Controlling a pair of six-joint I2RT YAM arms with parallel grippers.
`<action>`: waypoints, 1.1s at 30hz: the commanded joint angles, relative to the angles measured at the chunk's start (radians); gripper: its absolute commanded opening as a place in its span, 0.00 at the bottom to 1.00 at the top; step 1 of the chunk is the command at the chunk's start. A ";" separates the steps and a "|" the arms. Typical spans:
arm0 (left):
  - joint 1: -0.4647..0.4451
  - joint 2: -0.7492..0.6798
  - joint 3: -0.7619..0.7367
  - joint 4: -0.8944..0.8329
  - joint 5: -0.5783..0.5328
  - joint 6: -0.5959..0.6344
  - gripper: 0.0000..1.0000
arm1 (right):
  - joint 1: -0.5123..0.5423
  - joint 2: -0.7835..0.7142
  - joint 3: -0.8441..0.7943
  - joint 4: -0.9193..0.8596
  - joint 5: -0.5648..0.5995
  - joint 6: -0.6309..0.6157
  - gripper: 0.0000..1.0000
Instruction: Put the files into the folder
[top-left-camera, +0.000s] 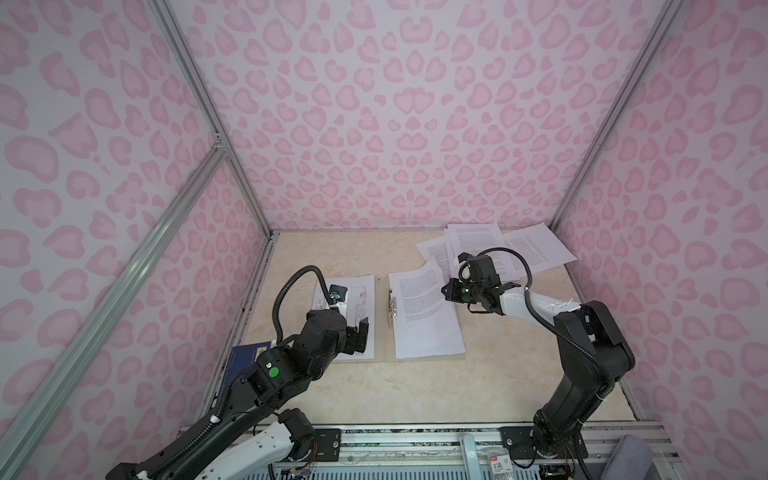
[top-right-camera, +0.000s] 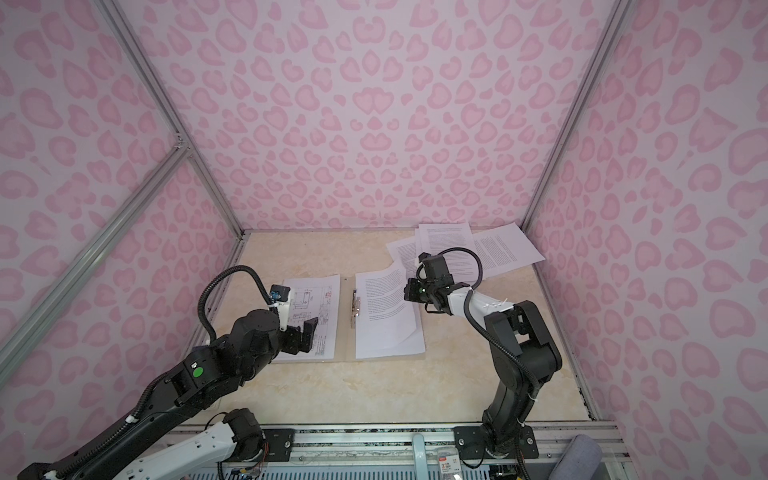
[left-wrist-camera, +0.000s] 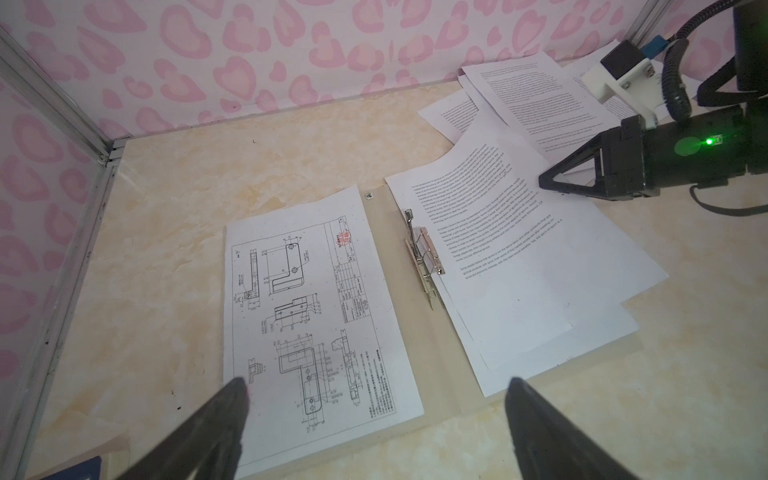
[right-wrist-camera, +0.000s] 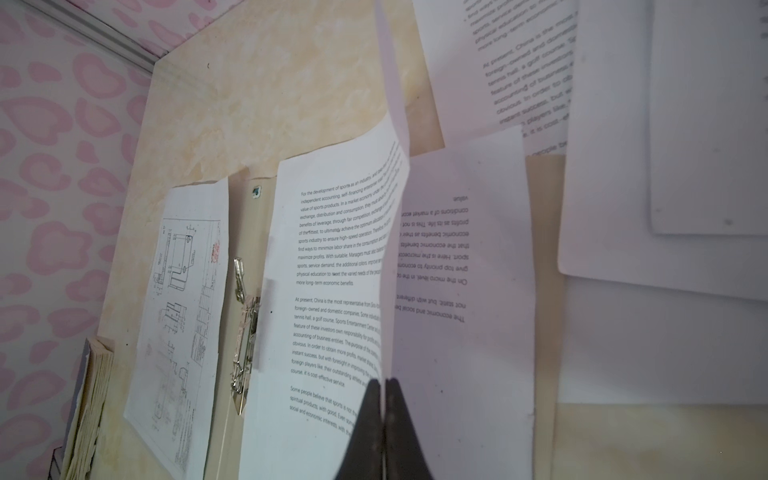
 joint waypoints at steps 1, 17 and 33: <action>0.001 -0.002 -0.004 0.003 -0.007 0.009 0.97 | 0.008 0.006 -0.015 0.021 0.000 0.015 0.00; 0.005 -0.002 -0.008 0.010 0.002 0.009 0.97 | 0.016 -0.012 -0.066 0.017 0.025 0.018 0.00; 0.010 0.001 -0.009 0.011 0.009 0.009 0.97 | 0.017 0.000 -0.086 0.031 0.012 0.024 0.00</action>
